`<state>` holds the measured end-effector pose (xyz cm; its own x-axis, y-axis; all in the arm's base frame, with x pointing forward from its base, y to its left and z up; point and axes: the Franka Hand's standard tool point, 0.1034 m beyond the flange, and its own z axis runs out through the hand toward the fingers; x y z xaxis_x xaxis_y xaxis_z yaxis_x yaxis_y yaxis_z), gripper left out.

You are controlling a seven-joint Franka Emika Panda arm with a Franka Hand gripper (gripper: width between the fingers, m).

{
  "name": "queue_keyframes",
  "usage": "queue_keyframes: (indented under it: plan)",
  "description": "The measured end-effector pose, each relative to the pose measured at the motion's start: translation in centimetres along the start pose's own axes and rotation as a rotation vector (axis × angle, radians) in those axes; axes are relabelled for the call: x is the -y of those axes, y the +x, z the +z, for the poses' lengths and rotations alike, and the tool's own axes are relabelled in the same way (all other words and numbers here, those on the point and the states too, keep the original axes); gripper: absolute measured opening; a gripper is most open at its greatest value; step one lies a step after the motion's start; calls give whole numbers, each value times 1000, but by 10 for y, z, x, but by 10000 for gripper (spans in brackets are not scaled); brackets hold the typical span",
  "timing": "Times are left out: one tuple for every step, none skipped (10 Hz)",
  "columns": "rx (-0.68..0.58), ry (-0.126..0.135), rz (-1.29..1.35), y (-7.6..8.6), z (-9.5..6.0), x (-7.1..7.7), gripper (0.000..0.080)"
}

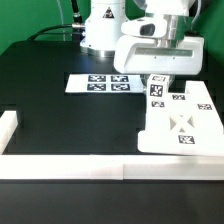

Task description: Assemble chair

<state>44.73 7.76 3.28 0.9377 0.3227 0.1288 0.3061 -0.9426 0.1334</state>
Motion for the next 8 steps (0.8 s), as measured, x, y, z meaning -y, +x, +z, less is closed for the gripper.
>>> queue_keyframes:
  plan:
    - [17,26,12,3,-15,2,269]
    - [32,62,34,9,-35,4,269]
    - [51,100,57,22,-58,5,269]
    - [50,114,68,36,-72,1,269]
    - [47,127,92,52,-85,-2,269]
    - [45,131,110,67,-93,-6,271]
    - [48,126,115,79,-95,-7,271]
    - [48,123,115,78,-92,-7,271]
